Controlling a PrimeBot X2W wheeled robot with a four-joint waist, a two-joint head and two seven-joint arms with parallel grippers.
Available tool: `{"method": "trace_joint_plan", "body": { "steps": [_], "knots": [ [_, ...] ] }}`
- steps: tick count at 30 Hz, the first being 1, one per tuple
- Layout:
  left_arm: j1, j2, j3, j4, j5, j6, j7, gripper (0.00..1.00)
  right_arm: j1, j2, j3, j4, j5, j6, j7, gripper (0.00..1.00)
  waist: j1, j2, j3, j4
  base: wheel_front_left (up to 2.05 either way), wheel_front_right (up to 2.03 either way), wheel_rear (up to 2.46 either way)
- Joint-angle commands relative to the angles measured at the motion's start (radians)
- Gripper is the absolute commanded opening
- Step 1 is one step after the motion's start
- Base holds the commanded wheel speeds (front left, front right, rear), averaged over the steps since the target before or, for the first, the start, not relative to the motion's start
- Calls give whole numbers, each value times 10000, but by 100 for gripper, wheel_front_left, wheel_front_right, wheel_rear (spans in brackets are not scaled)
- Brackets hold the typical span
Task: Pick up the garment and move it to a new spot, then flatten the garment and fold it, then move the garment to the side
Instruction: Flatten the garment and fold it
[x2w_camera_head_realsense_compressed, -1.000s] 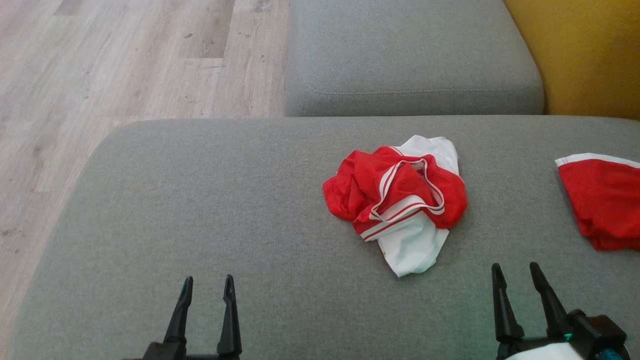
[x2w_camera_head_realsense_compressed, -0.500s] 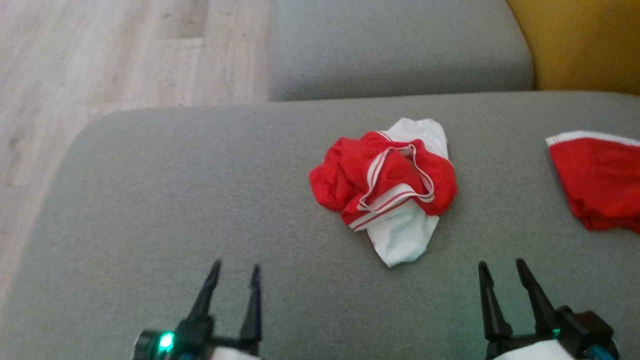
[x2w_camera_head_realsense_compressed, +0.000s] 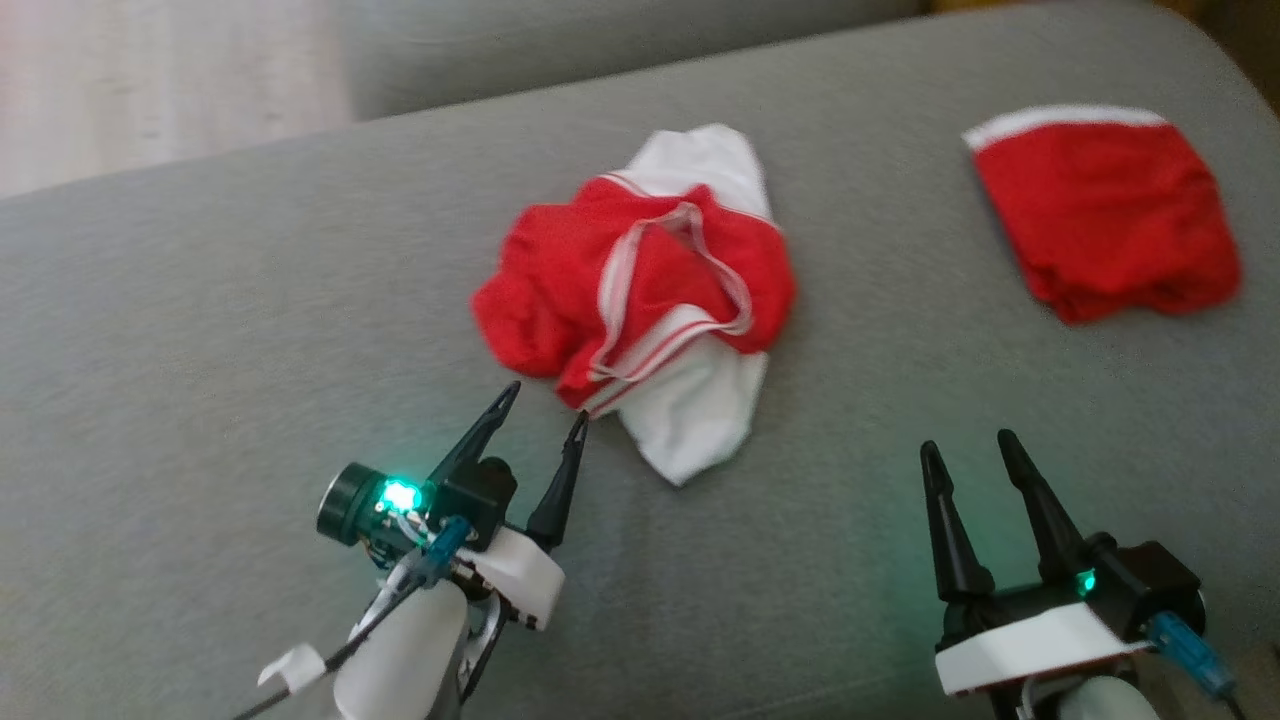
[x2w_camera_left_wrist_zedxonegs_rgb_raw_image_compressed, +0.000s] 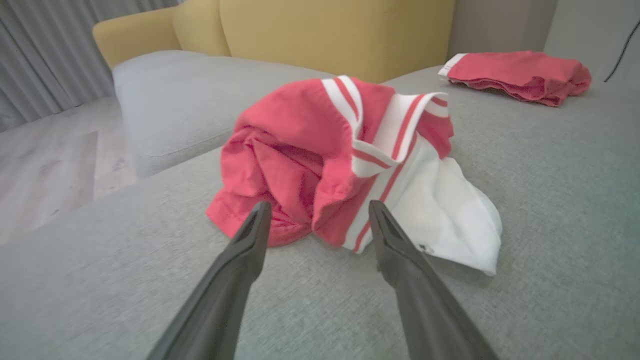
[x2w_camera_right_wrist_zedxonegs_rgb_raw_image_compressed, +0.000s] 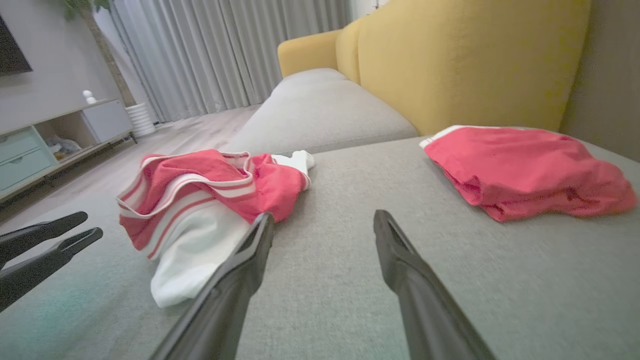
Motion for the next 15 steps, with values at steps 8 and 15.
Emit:
{"method": "trace_joint_plan", "body": {
  "steps": [8, 15],
  "knots": [
    [-1118, 98, 221, 336, 69, 40, -91, 100, -387, -123, 309, -270, 84, -7, -38, 100, -4, 0, 569, -1431, 0, 0, 0],
    [-1116, 162, 41, -1185, 23, -350, -91, 0, -212, -57, 270, -184, 103, -7, -38, 100, -4, 0, 156, -1770, 0, 0, 0]
  ]
}}
